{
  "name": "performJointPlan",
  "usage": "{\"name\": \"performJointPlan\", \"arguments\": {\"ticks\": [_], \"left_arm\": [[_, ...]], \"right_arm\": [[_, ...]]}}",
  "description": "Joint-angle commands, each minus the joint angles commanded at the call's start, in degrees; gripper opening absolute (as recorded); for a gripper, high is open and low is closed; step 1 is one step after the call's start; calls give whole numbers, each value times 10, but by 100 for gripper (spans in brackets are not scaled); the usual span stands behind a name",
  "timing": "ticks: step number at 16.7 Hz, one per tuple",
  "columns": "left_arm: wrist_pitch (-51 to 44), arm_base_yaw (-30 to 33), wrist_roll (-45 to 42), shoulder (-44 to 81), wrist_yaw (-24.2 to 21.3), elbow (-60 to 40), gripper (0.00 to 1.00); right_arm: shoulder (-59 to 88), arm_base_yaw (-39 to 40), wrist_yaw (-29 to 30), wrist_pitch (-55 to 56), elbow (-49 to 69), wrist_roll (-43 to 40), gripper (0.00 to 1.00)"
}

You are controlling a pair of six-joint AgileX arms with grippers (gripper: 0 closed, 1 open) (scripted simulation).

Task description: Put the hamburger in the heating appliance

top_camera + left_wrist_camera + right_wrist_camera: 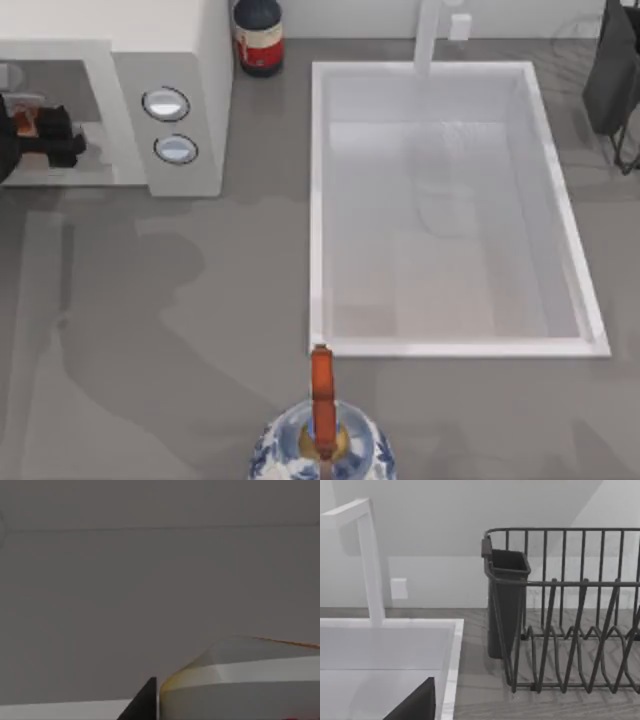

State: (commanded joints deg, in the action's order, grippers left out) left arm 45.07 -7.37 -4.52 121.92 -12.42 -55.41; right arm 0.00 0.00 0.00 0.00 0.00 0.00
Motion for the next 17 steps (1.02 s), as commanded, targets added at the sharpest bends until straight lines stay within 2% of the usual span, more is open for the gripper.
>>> {"name": "performJointPlan", "arguments": {"ticks": [5,17], "left_arm": [[-66,-1,-7,-1,2,-120,0],[-171,6,-14,44,7,-312,0]], "right_arm": [[0,0,0,0,0,0,100],[0,0,0,0,0,0,100]]}}
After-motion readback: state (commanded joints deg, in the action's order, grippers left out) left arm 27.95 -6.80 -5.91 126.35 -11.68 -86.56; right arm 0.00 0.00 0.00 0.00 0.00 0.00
